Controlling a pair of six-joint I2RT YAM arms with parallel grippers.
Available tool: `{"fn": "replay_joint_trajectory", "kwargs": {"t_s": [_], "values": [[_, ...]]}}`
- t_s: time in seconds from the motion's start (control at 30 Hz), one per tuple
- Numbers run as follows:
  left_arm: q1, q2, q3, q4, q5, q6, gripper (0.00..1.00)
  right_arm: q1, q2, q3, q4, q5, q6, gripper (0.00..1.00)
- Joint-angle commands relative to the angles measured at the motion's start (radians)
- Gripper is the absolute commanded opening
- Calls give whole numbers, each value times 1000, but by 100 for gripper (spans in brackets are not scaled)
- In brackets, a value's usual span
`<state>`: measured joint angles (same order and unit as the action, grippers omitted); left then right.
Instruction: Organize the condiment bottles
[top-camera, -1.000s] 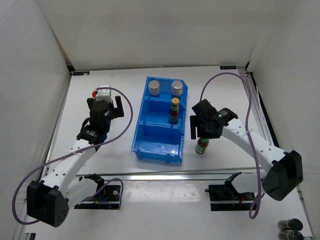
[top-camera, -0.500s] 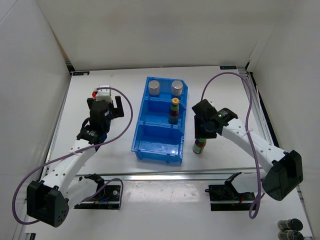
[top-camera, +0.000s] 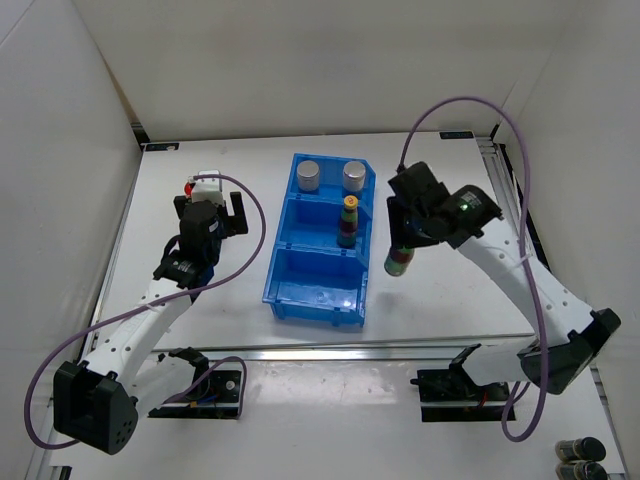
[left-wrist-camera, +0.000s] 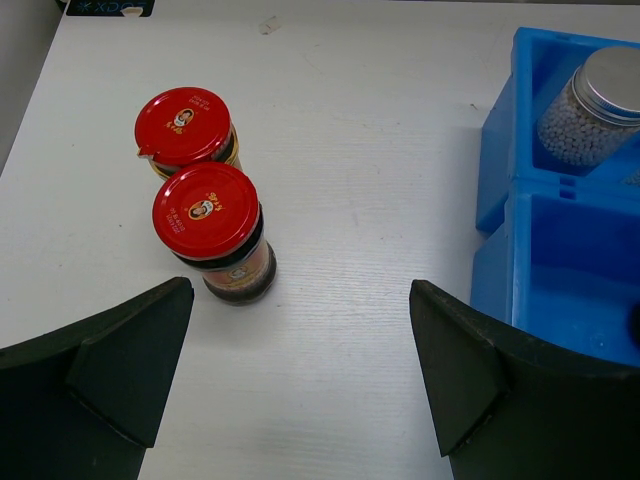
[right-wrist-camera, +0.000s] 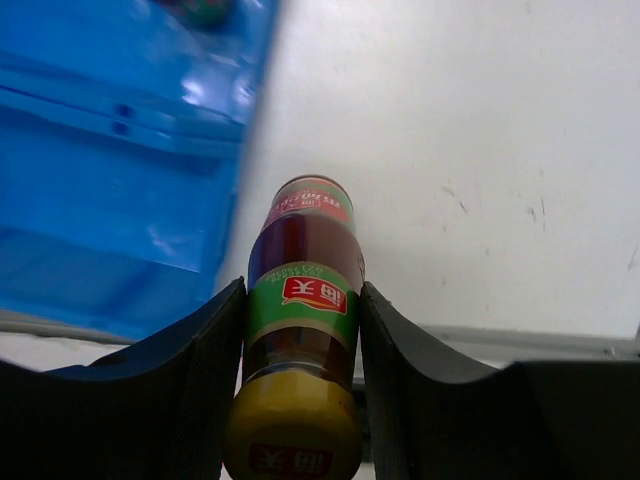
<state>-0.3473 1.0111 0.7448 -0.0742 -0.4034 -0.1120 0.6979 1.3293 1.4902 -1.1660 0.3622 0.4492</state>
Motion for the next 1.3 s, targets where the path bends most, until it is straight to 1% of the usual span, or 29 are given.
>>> {"fn": "replay_joint_trajectory", "kwargs": {"t_s": [0.0, 0.03, 0.07, 0.17, 0.2, 0.3, 0.33, 0.47, 0.73, 0.9, 1.27], "values": [[-4, -5, -5, 10, 11, 3, 100, 8, 8, 163, -8, -37, -58, 0], [-4, -5, -5, 10, 11, 3, 100, 18, 30, 195, -17, -54, -58, 0], [-4, -5, -5, 10, 11, 3, 100, 18, 42, 261, -17, -65, -69, 0], [-4, -5, -5, 10, 11, 3, 100, 49, 106, 379, -17, -65, -96, 0], [-4, -5, -5, 10, 11, 3, 100, 63, 151, 462, -17, -65, -116, 0], [-4, -5, -5, 10, 11, 3, 100, 86, 247, 588, -6, -74, -154, 0], [-4, -5, -5, 10, 11, 3, 100, 97, 270, 654, -6, -74, -155, 0], [-4, -5, -5, 10, 2, 3, 100, 106, 367, 758, 29, -109, -193, 0], [-4, -14, -5, 10, -8, 3, 100, 106, 501, 780, 140, -143, -239, 0], [-4, -14, -5, 10, -8, 3, 100, 106, 599, 851, 150, -175, -250, 0], [-4, -14, -5, 10, -8, 3, 100, 106, 751, 860, 236, -163, -287, 0]]}}
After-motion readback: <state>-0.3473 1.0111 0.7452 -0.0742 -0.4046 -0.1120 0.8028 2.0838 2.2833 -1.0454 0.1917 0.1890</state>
